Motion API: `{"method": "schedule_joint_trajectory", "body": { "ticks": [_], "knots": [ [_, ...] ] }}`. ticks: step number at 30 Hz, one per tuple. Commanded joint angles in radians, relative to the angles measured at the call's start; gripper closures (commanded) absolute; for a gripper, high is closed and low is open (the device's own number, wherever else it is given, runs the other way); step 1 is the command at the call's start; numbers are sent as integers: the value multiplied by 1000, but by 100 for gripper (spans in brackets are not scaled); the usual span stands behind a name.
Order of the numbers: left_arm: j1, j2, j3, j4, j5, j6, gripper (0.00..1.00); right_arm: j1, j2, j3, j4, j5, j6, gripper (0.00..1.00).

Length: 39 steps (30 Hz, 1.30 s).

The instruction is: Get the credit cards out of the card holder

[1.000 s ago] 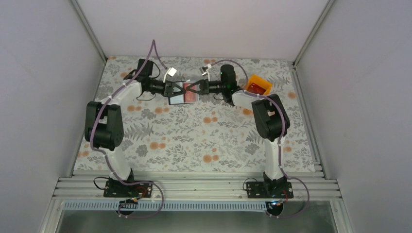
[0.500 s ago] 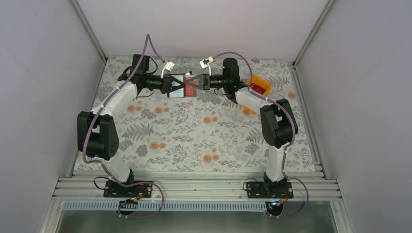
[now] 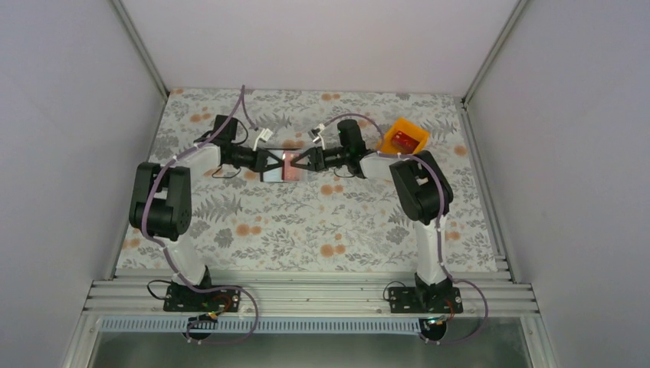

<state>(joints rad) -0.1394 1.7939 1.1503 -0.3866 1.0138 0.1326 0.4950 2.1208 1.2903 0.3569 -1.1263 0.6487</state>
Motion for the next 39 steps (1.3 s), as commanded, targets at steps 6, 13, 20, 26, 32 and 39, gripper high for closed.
{"method": "schedule_joint_trajectory", "body": {
  "ticks": [6, 13, 20, 26, 32, 39],
  "knots": [
    [58, 97, -39, 55, -56, 86, 98, -5, 104, 48, -77, -22, -86, 61],
    [95, 124, -67, 46, -77, 136, 98, -23, 166, 70, -139, 0, -102, 78],
    [107, 126, -90, 31, -106, 181, 98, -34, 185, 145, -311, 117, -153, 56],
    [108, 101, -114, 61, -114, 197, 98, -51, 97, 188, -495, 402, -200, 42],
    [108, 90, -116, 80, -118, 219, 98, -52, 25, 239, -550, 461, -337, 25],
    [107, 76, -132, 108, -115, 224, 98, -34, 36, 300, -528, 325, -510, 23]
  ]
}}
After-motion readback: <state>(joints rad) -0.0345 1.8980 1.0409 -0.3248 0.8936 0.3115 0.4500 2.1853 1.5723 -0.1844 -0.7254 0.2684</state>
